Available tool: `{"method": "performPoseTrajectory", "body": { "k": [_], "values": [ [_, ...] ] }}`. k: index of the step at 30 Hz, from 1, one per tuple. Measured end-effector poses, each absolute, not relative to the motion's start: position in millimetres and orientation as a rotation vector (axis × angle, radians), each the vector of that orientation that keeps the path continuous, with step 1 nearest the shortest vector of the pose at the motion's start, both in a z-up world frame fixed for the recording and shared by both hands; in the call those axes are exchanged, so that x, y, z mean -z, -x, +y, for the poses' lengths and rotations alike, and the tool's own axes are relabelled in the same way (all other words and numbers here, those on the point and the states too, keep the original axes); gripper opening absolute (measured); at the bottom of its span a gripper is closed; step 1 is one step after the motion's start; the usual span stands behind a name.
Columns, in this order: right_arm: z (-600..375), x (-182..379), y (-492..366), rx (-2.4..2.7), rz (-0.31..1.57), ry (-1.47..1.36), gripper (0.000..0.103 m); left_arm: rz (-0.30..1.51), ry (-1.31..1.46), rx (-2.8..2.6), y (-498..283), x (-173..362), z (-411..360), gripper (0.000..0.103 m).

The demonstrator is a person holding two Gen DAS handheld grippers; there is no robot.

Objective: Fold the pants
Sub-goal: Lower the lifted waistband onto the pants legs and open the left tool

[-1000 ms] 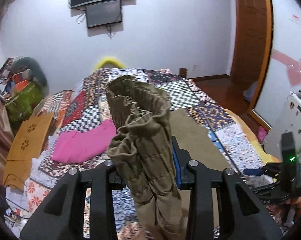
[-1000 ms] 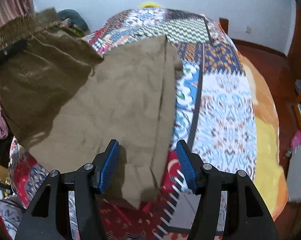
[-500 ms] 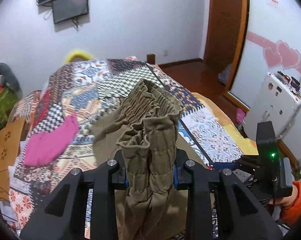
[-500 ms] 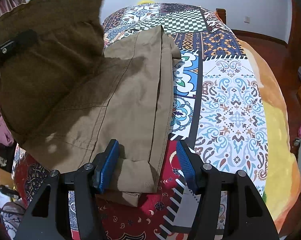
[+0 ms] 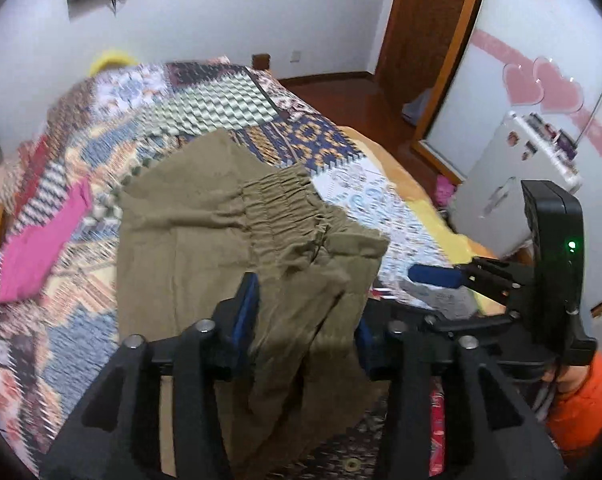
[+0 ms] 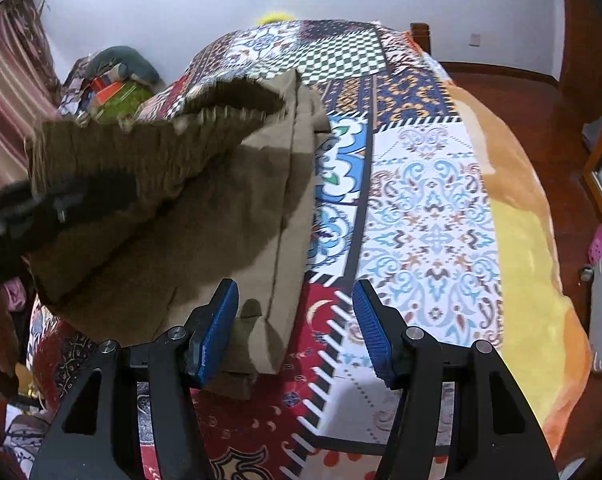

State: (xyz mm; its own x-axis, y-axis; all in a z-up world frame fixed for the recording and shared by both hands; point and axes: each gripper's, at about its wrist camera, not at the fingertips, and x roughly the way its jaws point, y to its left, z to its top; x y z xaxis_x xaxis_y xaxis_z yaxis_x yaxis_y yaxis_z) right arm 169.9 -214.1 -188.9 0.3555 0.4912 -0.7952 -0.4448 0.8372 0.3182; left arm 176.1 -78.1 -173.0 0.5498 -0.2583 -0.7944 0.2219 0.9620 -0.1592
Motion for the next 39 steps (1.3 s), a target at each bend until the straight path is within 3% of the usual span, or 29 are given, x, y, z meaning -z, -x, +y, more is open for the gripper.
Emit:
{"method": "performPoseTrajectory", "body": {
  "k": [9,17,24,32,39],
  "values": [
    [-233.8,162.6,-171.6,-0.558,0.965,-0.071,0.055,0.955,0.113,0.351,-163.5,157.4,-74.2,0.051],
    [-222.5,127.6,-173.8,-0.595,0.864,-0.085,0.056,0.850,0.110,0.282,-154.1,129.1,-42.0,0.063],
    [-192.6,127.5,-170.5,-0.667,0.858,-0.051,0.056,0.927,0.070,0.133,-156.1,162.3,5.9,0.063],
    [-173.7,170.3,-167.8,-0.670,0.975,0.006,0.055,1.025,0.091,0.121,-136.3,211.7,18.9,0.064],
    [-180.9,180.8,-160.7,-0.656,1.011,-0.025,0.055,1.041,0.181,0.145,-138.9,217.5,26.9,0.067]
  ]
}}
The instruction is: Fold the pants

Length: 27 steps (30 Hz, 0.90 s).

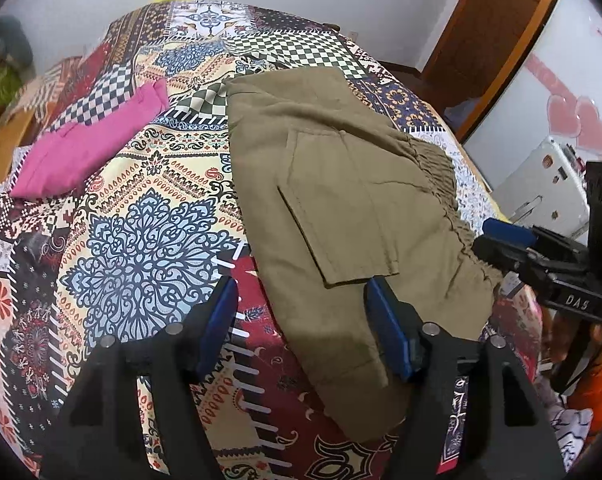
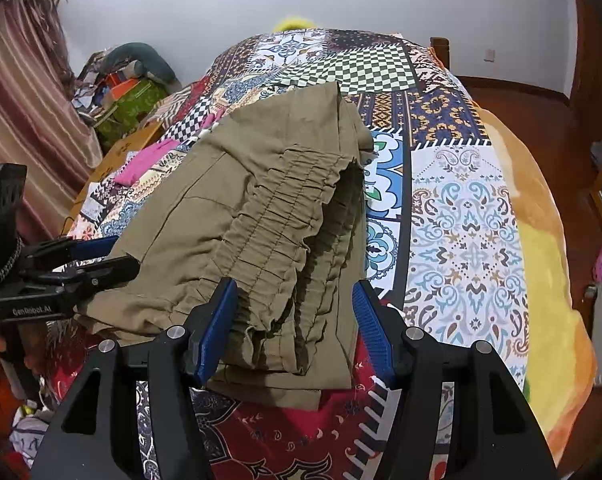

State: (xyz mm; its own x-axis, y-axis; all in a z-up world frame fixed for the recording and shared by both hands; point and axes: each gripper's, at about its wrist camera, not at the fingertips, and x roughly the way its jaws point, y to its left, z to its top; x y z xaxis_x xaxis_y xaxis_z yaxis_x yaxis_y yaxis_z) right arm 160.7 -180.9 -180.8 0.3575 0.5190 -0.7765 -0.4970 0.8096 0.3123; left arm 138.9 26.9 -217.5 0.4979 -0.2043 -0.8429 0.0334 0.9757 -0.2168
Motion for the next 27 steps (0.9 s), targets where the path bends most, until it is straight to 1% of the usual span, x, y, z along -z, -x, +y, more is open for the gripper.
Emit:
{"method": "performPoseTrajectory", "body": {
  "k": [6,10,15,21,27],
  "values": [
    [-183.7,169.5,-166.6,-0.653,0.992,-0.016,0.056,0.978,0.100,0.096,-151.0,191.8,32.7,0.067],
    [-188.2,161.3,-172.3,-0.644,0.968,-0.029,0.056,0.929,0.115,0.059,-173.1,175.7,49.5,0.067],
    [-189.9,149.6,-183.5,-0.628,0.923,-0.024,0.056,0.912,0.135,0.038,-208.5,169.4,69.8,0.067],
    [-191.2,143.6,-207.7,-0.597,0.887,-0.025,0.056,0.949,0.177,0.057,-261.1,187.0,85.8,0.067],
    [-192.5,155.5,-229.4,-0.572,0.907,-0.038,0.056,1.014,0.207,0.103,-307.3,218.0,93.2,0.066]
  ]
}}
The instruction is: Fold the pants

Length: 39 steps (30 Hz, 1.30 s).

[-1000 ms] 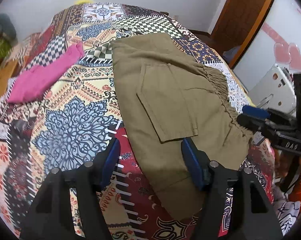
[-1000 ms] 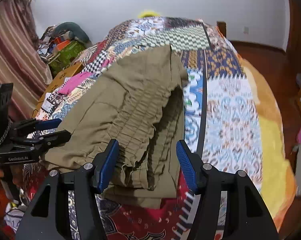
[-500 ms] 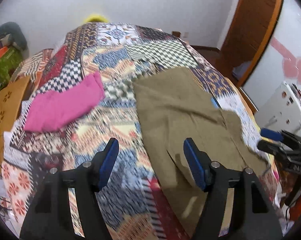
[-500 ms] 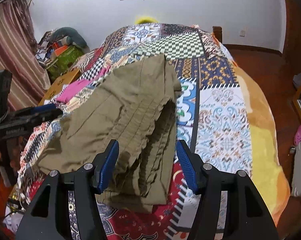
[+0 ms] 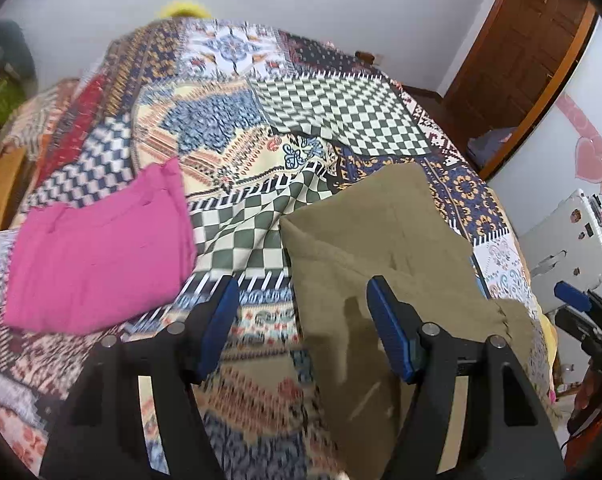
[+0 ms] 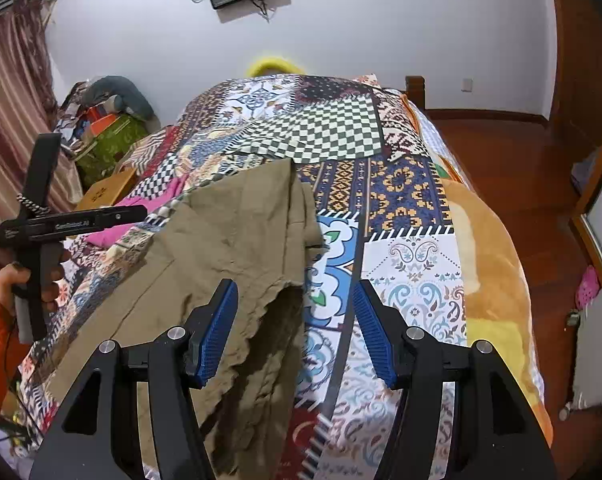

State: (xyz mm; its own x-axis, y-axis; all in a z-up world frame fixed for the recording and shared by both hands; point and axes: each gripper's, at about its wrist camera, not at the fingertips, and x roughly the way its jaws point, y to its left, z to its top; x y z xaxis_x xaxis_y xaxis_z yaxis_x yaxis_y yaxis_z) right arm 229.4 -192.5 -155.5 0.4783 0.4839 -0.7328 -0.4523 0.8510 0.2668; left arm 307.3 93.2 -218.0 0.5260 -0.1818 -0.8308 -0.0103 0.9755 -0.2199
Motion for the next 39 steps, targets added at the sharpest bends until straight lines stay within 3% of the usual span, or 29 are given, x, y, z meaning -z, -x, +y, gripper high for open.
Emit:
{"method": "performPoseTrajectory", "body": {
  "k": [5,15,19,22,39],
  "values": [
    [-194.7,169.0,-241.6,-0.555,0.936,-0.044,0.056,1.080,0.245,0.178,-337.2,244.1,94.4,0.053],
    [-204.0,182.6,-248.3,-0.534,0.969,-0.077,0.056,1.095,0.216,0.250,-365.6,260.6,77.1,0.049],
    [-207.3,179.4,-248.0,-0.527,0.963,-0.084,0.056,1.102,0.180,0.208,-370.3,260.3,77.3,0.020],
    [-210.5,174.2,-247.0,-0.525,0.954,-0.091,0.056,1.102,0.181,0.189,-366.2,258.0,81.7,0.012],
    [-222.6,141.4,-205.4,-0.531,0.913,-0.058,0.056,1.044,0.186,-0.018,-249.5,227.0,127.9,0.007]
  ]
}}
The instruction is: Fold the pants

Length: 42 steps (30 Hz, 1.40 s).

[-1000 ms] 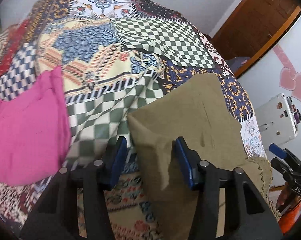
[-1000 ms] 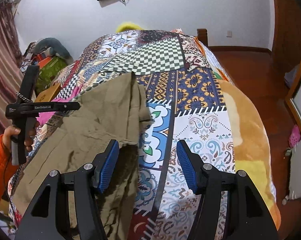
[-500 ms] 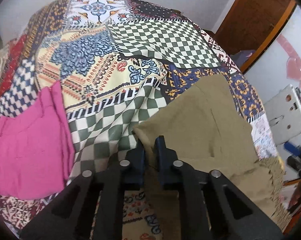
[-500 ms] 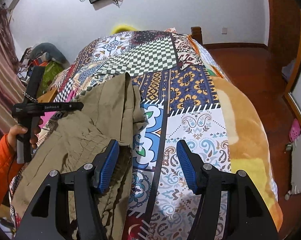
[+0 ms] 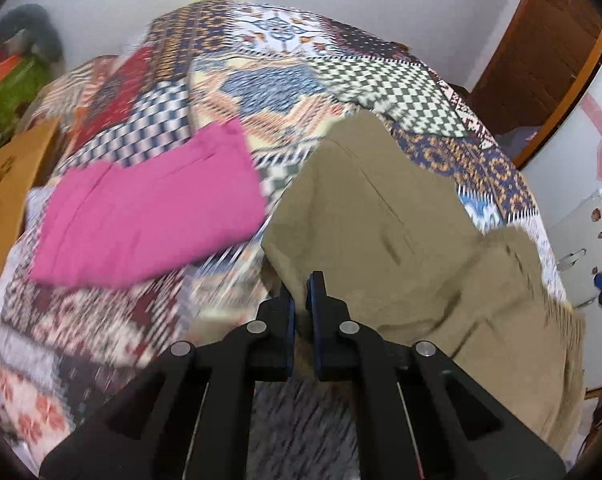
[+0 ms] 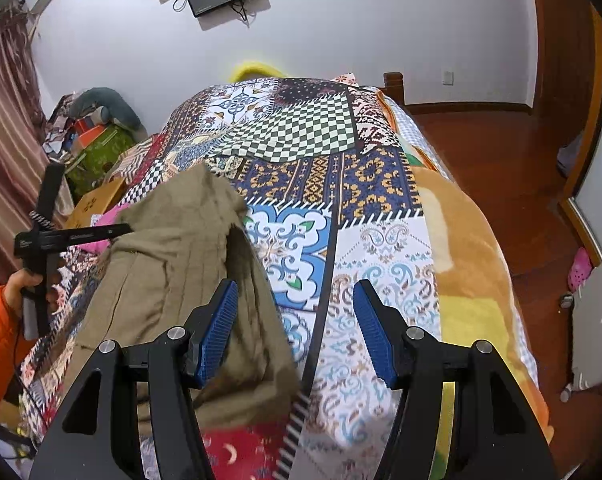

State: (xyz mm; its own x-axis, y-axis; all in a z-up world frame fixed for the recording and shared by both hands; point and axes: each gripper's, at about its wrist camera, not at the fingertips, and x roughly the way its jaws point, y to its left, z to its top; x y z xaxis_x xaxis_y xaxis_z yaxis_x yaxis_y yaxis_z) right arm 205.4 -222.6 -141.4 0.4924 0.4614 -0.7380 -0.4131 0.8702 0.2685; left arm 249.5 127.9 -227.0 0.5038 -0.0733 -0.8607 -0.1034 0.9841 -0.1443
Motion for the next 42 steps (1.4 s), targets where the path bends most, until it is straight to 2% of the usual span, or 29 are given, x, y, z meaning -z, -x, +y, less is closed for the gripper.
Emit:
{"method": "performPoseTrajectory", "body": {
  "k": [10,18,23,27,30,31,36,42],
  "values": [
    [-214.3,137.5,-183.0,-0.558,0.922,-0.020,0.056,1.008,0.241,-0.075,-150.5,219.3,127.7,0.007],
    [-191.0,139.8,-168.9,-0.609,0.928,0.023,0.056,0.984,0.282,-0.081,-103.1,211.3,120.8,0.007],
    [-170.5,154.1,-162.8,-0.650,0.961,0.061,0.056,0.985,0.318,-0.092,-90.2,217.8,127.5,0.011],
    [-160.4,178.5,-159.0,-0.643,1.019,0.102,0.056,0.985,0.380,-0.111,-82.9,224.5,139.7,0.018],
    [-163.6,186.3,-158.1,-0.648,1.018,0.091,0.056,0.979,0.389,-0.153,-74.4,226.1,148.8,0.019],
    [-165.0,186.4,-158.3,-0.646,1.021,0.087,0.057,0.980,0.398,-0.165,-71.0,228.4,153.9,0.023],
    [-167.5,188.6,-160.9,-0.626,1.019,0.094,0.057,1.002,0.420,-0.176,-63.6,238.1,169.2,0.024],
    [-166.3,172.5,-162.1,-0.627,0.974,0.107,0.057,0.972,0.363,-0.160,-72.3,211.2,168.5,0.023]
  ]
}}
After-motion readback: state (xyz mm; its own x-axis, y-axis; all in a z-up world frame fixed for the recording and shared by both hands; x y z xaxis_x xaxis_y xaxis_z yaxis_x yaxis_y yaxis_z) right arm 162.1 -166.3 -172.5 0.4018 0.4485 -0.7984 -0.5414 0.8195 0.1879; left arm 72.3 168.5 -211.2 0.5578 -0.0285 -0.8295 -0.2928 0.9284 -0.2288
